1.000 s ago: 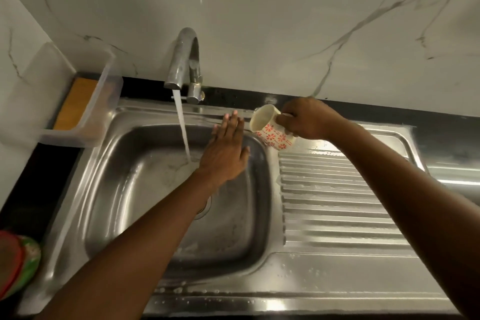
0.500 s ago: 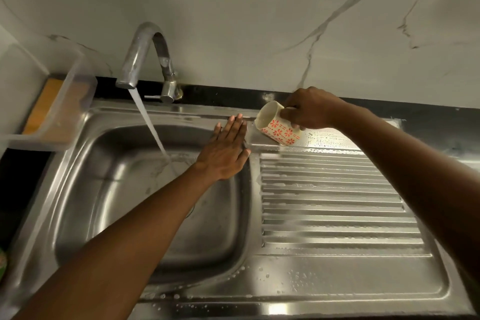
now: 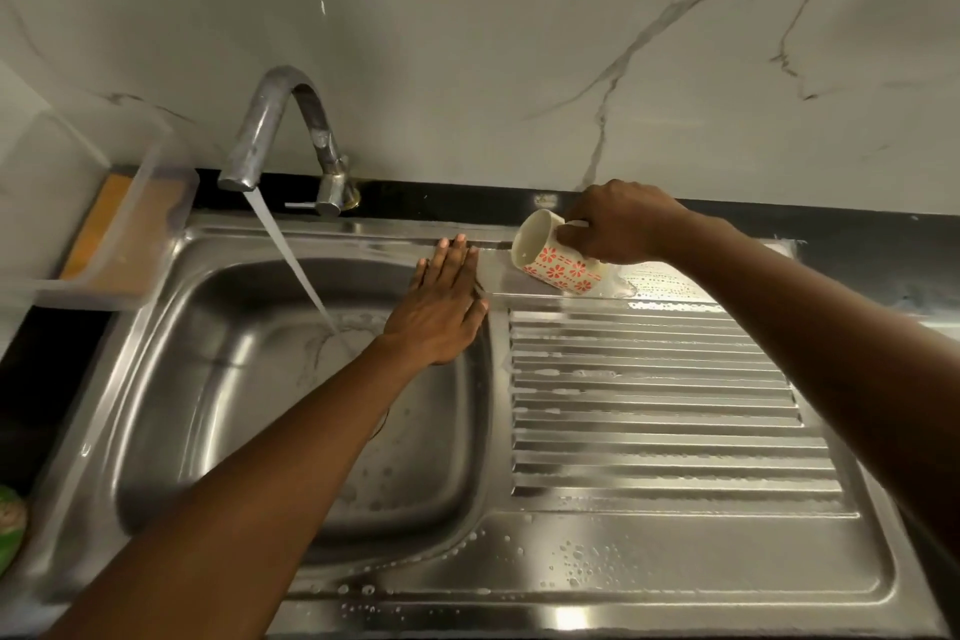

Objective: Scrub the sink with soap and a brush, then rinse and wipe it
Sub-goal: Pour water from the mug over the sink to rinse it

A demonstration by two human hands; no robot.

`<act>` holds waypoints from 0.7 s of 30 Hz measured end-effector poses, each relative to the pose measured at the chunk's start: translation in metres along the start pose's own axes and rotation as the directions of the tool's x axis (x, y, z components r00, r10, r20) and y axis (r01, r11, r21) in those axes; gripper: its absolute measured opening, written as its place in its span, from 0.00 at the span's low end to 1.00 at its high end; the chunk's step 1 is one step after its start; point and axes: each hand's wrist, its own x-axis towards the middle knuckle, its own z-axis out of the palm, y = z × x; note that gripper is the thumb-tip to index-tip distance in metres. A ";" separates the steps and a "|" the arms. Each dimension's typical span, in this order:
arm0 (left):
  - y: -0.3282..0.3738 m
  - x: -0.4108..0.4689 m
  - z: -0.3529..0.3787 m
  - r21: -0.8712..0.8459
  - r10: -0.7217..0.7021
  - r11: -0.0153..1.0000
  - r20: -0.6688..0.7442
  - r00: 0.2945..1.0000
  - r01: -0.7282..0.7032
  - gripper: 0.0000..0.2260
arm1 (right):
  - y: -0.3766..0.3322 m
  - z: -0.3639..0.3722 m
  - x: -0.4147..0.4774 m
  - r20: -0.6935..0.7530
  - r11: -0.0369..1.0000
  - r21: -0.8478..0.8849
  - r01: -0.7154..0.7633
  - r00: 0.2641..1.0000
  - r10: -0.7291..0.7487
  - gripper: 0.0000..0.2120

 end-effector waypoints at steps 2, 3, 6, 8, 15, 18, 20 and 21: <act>-0.009 -0.005 -0.002 -0.036 -0.080 0.996 -0.008 0.997 0.080 0.34 | -0.013 -0.002 0.007 -0.004 0.999 0.046 0.016 1.000 -0.016 0.20; -0.014 -0.007 -0.003 -0.045 -0.123 0.992 -0.014 0.992 0.122 0.35 | -0.021 -0.004 0.011 -0.006 0.997 0.072 0.023 1.000 -0.023 0.19; -0.030 -0.009 -0.004 -0.053 -0.231 0.972 -0.046 0.972 0.228 0.37 | -0.045 -0.007 0.024 -0.017 0.993 0.101 0.054 0.998 -0.052 0.19; -0.039 -0.006 -0.006 -0.054 -0.282 0.959 -0.069 0.957 0.278 0.38 | -0.061 -0.009 0.033 -0.030 0.995 0.077 0.064 0.998 -0.062 0.19; -0.049 -0.002 -0.008 -0.056 -0.253 0.967 -0.103 0.962 0.248 0.37 | -0.107 -0.015 0.061 -0.090 0.994 -0.057 0.095 0.991 -0.099 0.20; -0.047 -0.001 -0.005 -0.081 -0.189 0.980 -0.088 0.978 0.182 0.37 | -0.110 -0.014 0.065 -0.070 0.993 -0.072 0.093 0.993 -0.098 0.21; -0.043 0.000 -0.004 -0.086 -0.151 0.986 -0.075 0.986 0.145 0.37 | -0.103 -0.012 0.062 -0.038 0.995 -0.055 0.085 0.995 -0.087 0.21; -0.041 0.000 -0.004 -0.083 -0.145 0.987 -0.070 0.987 0.139 0.37 | -0.099 -0.010 0.060 -0.026 0.996 -0.051 0.078 0.997 -0.079 0.21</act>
